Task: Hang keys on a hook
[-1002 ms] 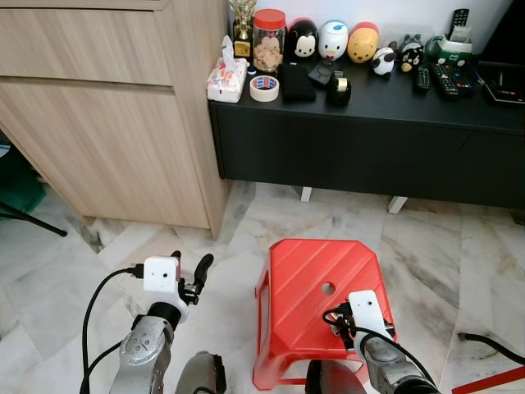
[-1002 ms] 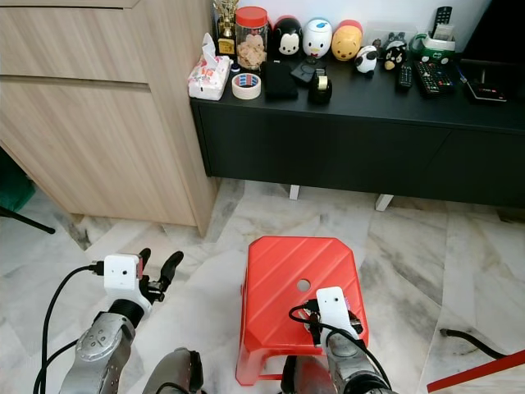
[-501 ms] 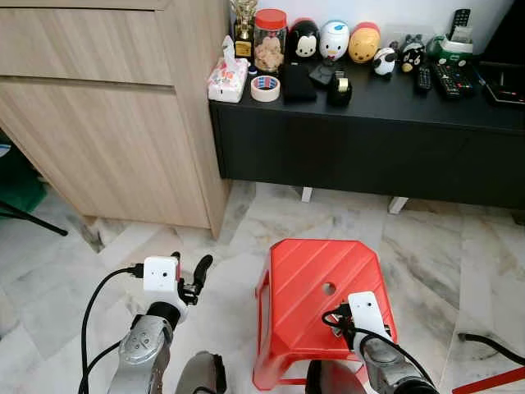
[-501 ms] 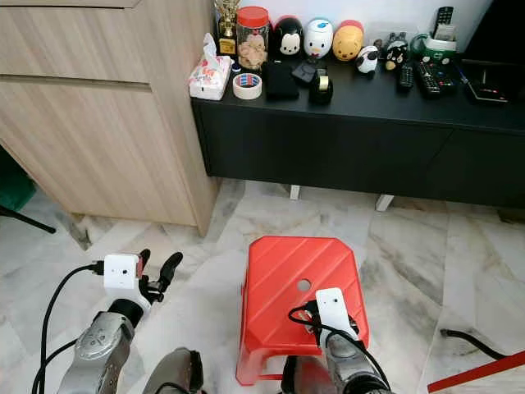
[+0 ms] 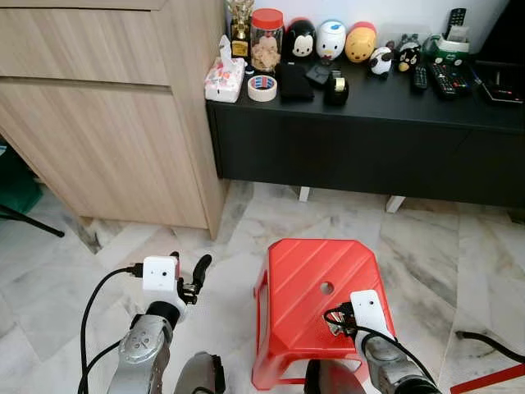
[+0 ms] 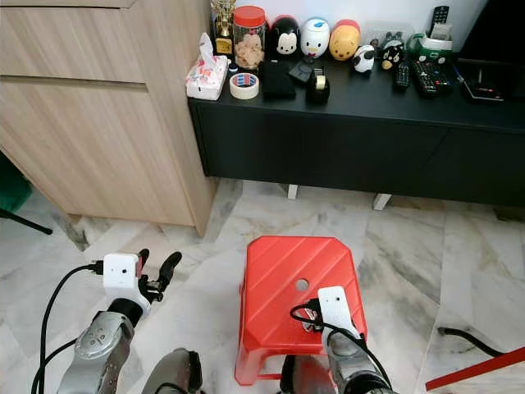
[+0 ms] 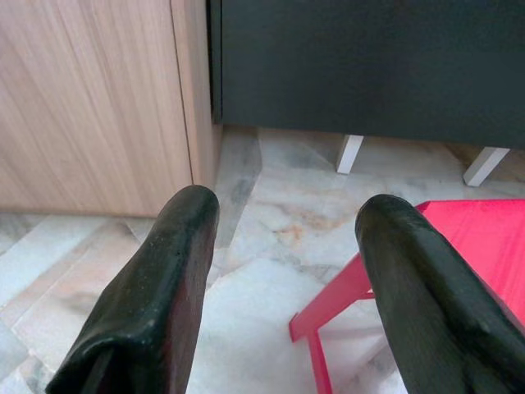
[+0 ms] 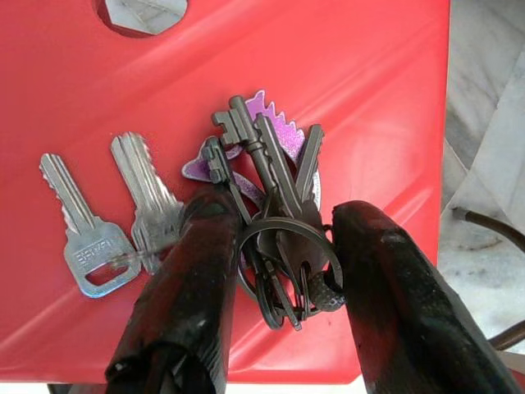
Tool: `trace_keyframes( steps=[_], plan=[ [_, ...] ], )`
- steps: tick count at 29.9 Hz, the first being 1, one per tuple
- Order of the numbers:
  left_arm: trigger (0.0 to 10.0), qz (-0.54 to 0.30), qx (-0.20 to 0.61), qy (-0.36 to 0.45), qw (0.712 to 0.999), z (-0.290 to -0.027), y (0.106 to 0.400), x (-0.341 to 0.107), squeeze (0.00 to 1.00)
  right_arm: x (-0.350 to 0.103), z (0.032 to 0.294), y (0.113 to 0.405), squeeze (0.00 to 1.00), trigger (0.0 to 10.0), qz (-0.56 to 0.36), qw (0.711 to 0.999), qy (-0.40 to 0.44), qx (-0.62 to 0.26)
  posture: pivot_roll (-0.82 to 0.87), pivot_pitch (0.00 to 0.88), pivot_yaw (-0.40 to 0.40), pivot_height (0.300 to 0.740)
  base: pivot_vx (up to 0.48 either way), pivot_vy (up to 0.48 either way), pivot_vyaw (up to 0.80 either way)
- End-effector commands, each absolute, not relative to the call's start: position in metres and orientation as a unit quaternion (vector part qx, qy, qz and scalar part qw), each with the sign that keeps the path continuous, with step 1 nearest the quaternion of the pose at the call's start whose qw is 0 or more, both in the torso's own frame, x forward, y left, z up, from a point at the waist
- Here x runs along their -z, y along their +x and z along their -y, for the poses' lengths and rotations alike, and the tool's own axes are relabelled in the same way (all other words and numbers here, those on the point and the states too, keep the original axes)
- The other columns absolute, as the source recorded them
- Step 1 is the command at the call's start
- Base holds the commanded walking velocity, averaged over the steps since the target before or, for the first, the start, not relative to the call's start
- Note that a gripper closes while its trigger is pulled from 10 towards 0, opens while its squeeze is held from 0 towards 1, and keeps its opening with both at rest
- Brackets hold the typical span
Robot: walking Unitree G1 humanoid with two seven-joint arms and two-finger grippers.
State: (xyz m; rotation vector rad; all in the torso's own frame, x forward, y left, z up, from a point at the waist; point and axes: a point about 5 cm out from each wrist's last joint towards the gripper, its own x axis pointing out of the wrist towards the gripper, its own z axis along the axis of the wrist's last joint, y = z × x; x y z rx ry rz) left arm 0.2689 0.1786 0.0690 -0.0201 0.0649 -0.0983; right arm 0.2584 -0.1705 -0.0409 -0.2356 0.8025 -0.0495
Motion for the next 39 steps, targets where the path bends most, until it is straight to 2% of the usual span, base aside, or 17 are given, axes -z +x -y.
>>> trace_keyframes(
  steps=[1, 11, 14, 15, 22, 30, 38, 39],
  plan=[
    [10.0, -0.044, 0.051, -0.003, 0.998, -0.179, 0.269, -0.065, 0.0, 0.05, 0.168, 0.248, 0.0, 1.1, -0.412, 0.905, -0.104, 0.024, 0.07, 0.145, -0.049, 0.646, 0.0, 0.0, 0.0],
    [10.0, -0.044, 0.052, 0.0, 0.998, -0.178, 0.274, -0.066, 0.0, 0.034, 0.158, 0.266, 0.0, 2.0, -0.342, 0.937, -0.068, 0.016, 0.07, 0.115, -0.047, 0.646, 0.0, 0.0, 0.0],
    [10.0, -0.042, 0.052, 0.0, 0.998, -0.178, 0.278, -0.066, 0.0, 0.029, 0.155, 0.271, 0.0, 3.7, -0.324, 0.944, -0.058, 0.012, 0.06, 0.102, -0.048, 0.646, 0.0, 0.0, 0.0],
    [10.0, -0.041, 0.053, 0.0, 0.998, -0.177, 0.279, -0.067, 0.0, 0.028, 0.152, 0.272, 0.0, 10.0, -0.315, 0.948, -0.05, 0.006, 0.06, 0.096, -0.047, 0.646, 0.0, 0.0, 0.0],
    [10.0, -0.037, 0.056, -0.001, 0.998, -0.174, 0.285, -0.067, 0.0, 0.026, 0.149, 0.273, 0.0, 10.0, -0.299, 0.953, -0.044, 0.003, 0.06, 0.071, -0.05, 0.646, 0.0, 0.0, 0.0],
    [10.0, -0.033, 0.057, -0.002, 0.998, -0.172, 0.29, -0.067, 0.0, 0.022, 0.16, 0.272, 0.0, 10.0, -0.263, 0.963, -0.034, 0.043, 0.05, 0.051, -0.054, 0.646, 0.0, 0.0, 0.0],
    [10.0, -0.031, 0.058, -0.002, 0.998, -0.172, 0.293, -0.066, 0.0, 0.031, 0.162, 0.264, 0.0, 10.0, -0.293, 0.955, -0.032, 0.023, 0.04, 0.048, -0.049, 0.646, 0.0, 0.0, 0.0],
    [10.0, -0.031, 0.058, -0.002, 0.998, -0.172, 0.293, -0.066, 0.0, 0.032, 0.162, 0.263, 1.0, 10.0, -0.302, 0.952, -0.033, 0.019, 0.04, 0.048, -0.047, 0.646, 0.0, 0.0, 0.0]
  ],
)
